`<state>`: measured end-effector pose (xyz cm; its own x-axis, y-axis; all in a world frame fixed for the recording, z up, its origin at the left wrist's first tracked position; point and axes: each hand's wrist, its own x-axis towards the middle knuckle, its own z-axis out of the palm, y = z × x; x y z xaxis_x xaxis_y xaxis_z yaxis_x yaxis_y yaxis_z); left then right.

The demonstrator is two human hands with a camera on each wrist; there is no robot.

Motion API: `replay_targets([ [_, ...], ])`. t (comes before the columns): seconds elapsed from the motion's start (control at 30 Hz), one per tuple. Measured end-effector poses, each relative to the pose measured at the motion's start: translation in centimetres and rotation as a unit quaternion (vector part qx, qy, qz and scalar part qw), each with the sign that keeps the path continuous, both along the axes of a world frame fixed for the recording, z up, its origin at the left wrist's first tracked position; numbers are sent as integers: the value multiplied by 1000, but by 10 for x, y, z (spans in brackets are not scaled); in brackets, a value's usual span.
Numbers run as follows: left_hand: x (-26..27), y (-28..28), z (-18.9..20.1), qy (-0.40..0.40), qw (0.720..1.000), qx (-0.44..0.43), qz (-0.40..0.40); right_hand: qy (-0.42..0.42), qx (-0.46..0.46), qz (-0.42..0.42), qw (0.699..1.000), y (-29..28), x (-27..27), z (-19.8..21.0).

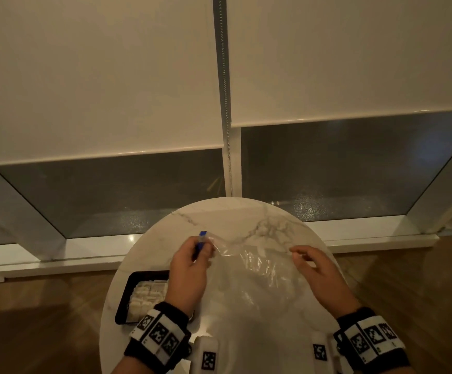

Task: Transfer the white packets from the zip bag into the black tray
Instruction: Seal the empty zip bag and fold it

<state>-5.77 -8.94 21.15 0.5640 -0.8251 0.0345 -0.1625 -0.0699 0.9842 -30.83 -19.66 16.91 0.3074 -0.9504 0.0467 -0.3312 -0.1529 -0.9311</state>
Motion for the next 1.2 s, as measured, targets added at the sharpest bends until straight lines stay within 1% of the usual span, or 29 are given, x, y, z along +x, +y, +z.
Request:
replay_targets([
  [0.07,12,3,-1,42,999,9,30,-56,67,2,996,2,-1,-5],
  [0.13,19,7,-2,64,997,23,48,-101,93,16,990,8,4,-4],
  [0.23,26,10,-5,86,993,42,71,-169,87,16,982,18,18,4],
  [0.33,33,14,-7,109,988,48,95,-205,70,12,976,23,30,9],
  [0.43,40,19,-4,125,986,39,102,-193,38,22,980,25,36,9],
  [0.57,42,21,2,123,989,32,78,-166,8,-4,986,28,51,13],
  [0.67,41,21,3,102,992,29,75,-139,-15,-26,990,27,62,12],
  [0.83,54,22,1,62,992,21,109,-113,-19,-53,992,18,60,13],
  [0.9,59,21,-1,66,991,14,117,-117,-21,-75,990,16,59,14],
  [1.0,56,19,-4,100,988,11,115,-128,-25,-84,988,21,62,12],
  [1.07,55,19,-6,123,984,6,129,-143,7,-61,988,26,63,11],
  [1.1,56,20,-6,136,981,3,137,-146,43,-40,988,28,62,10],
  [1.2,63,25,-7,183,971,-22,152,-98,164,28,981,32,48,-5],
])
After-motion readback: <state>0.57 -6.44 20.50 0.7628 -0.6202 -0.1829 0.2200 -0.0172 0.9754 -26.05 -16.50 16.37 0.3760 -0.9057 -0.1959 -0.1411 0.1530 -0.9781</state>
